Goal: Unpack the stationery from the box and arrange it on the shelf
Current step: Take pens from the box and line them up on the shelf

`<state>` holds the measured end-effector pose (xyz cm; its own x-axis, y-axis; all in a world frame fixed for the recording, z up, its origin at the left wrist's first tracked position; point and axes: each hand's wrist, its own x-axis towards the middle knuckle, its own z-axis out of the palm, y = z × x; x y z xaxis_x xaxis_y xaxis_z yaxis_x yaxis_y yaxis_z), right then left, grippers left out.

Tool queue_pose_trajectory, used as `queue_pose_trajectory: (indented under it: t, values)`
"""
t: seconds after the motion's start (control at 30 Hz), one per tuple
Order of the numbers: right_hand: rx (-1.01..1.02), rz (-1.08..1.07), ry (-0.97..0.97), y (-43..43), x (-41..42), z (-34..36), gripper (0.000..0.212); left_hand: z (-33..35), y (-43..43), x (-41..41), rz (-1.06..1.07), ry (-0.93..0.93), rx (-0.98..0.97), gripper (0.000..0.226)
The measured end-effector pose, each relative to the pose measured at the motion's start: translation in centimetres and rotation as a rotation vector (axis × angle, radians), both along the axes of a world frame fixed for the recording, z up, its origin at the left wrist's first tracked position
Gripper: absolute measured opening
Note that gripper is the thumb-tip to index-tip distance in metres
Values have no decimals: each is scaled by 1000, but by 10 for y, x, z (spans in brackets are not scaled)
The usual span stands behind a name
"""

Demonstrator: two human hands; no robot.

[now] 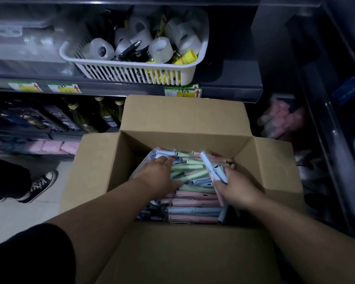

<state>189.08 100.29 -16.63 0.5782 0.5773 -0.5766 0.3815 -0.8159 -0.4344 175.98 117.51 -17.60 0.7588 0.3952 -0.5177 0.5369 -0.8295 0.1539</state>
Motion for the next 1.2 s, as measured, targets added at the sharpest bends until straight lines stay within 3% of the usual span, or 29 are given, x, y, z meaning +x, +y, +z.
queue_pose_trajectory:
  t: [0.13, 0.33, 0.5, 0.67, 1.0, 1.2]
  values:
    - [-15, -86, 80, 0, 2, -11, 28, -8, -5, 11, 22, 102, 2, 88]
    - [17, -170, 196, 2, 0, -10, 22, -6, -13, 18, 103, 87, -91, 69]
    - [58, -211, 204, 0, -1, -2, 19, 0, -14, 14, 40, 49, 28, 53]
    - [190, -258, 192, -2, -6, 18, 11, 10, -12, 9, 19, -51, 78, 53]
    - [442, -512, 157, -4, -34, 77, 9, 54, 2, 8, 82, -339, -240, 35]
    - [506, -683, 76, -10, -74, 115, 11, 85, 10, 7, -18, -484, -404, 32]
